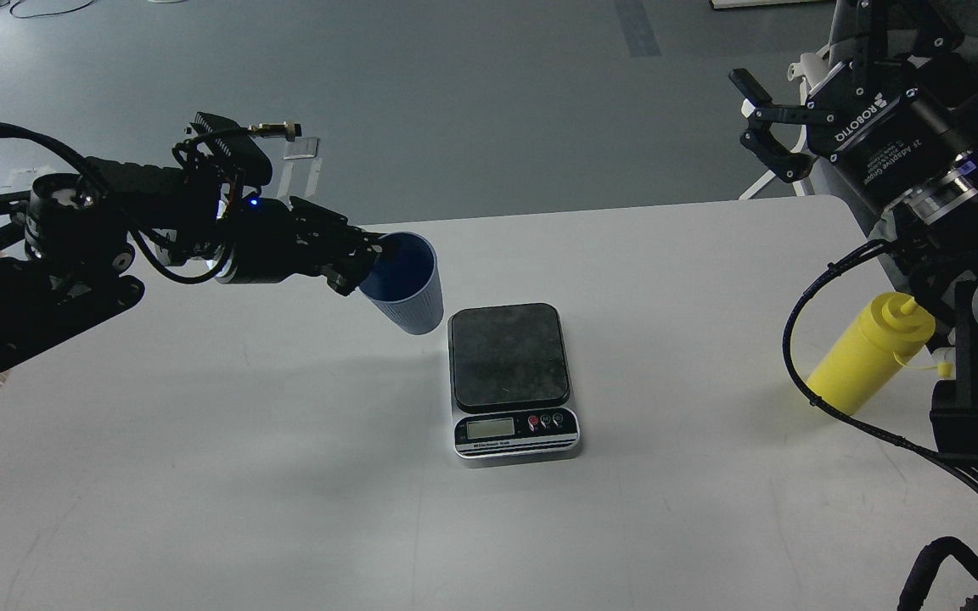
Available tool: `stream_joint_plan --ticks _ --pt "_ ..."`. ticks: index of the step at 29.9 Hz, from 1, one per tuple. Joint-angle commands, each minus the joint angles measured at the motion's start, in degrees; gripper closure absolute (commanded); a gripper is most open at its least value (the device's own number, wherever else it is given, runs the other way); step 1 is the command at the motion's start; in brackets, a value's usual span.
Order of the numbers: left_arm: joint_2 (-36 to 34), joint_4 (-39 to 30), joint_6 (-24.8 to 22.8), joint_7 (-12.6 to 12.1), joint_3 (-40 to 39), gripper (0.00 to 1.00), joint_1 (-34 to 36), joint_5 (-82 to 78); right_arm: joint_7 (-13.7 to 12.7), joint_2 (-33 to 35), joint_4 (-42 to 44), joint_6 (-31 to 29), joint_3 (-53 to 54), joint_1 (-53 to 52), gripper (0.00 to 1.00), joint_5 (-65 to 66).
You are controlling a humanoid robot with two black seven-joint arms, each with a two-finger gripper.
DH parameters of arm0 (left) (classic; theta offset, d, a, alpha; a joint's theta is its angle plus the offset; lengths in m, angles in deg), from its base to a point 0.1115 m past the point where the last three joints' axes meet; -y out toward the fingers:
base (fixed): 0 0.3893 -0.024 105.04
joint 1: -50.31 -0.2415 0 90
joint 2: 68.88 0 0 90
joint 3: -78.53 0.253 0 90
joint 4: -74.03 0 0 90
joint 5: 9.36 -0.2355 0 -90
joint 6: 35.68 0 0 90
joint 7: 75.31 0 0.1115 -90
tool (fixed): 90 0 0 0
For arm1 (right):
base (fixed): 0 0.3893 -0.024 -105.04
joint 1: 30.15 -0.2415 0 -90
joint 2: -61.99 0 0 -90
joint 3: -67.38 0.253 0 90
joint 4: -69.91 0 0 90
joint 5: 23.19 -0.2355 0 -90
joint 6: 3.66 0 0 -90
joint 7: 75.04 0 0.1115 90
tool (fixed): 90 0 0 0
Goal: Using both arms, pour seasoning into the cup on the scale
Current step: 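Lift the blue cup with the left gripper and carry it over the scale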
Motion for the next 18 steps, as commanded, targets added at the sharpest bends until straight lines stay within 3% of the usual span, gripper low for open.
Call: stream_joint_plan --ticks 1,14,18 --pt "2.2 0.7 -0.1 0.0 0.0 1.00 0.1 0.1 0.0 0.1 0.0 0.0 0.1 0.0 0.01 0.1" --pt "10.6 3.8 -1.2 0.0 0.0 1.00 0.0 0.1 0.0 0.8 0.0 0.0 0.1 0.1 0.01 0.0" --pt "14.4 7.6 -1.9 0.0 0.0 1.00 0.0 0.1 0.0 0.9 -0.1 0.0 0.5 0.1 0.01 0.0"
